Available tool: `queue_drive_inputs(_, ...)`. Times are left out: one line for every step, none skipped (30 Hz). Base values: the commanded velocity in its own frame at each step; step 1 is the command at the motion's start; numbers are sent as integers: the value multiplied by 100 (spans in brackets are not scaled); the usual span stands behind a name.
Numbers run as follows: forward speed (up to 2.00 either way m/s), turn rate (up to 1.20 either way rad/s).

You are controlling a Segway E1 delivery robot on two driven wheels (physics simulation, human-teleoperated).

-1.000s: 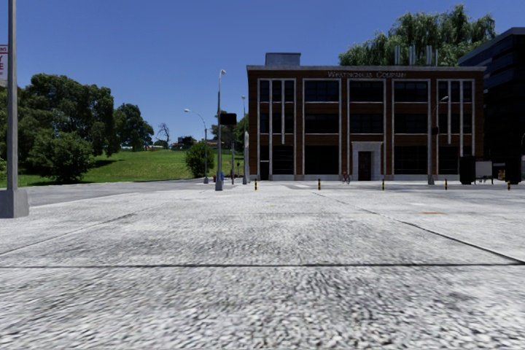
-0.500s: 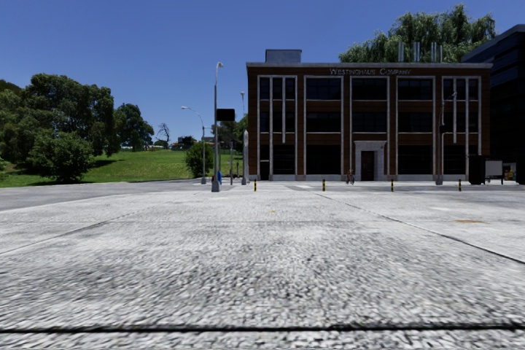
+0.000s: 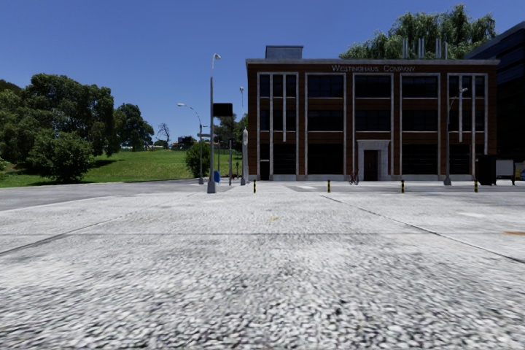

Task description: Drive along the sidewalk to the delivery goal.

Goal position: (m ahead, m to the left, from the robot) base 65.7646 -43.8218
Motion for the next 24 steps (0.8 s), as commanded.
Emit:
queue_drive_inputs(200, 0)
queue_drive_inputs(200, 0)
queue_drive_inputs(200, 0)
queue_drive_inputs(200, 0)
queue_drive_inputs(200, 0)
queue_drive_inputs(200, 0)
queue_drive_inputs(200, 0)
queue_drive_inputs(200, 0)
queue_drive_inputs(200, 0)
queue_drive_inputs(200, 0)
queue_drive_inputs(200, 0)
queue_drive_inputs(200, 0)
queue_drive_inputs(200, 0)
queue_drive_inputs(200, 0)
queue_drive_inputs(200, 0)
queue_drive_inputs(200, 0)
queue_drive_inputs(200, 0)
queue_drive_inputs(200, 0)
queue_drive_inputs(200, 0)
queue_drive_inputs(200, 0)
queue_drive_inputs(200, 0)
queue_drive_inputs(200, 0)
queue_drive_inputs(200, 0)
queue_drive_inputs(200, 0)
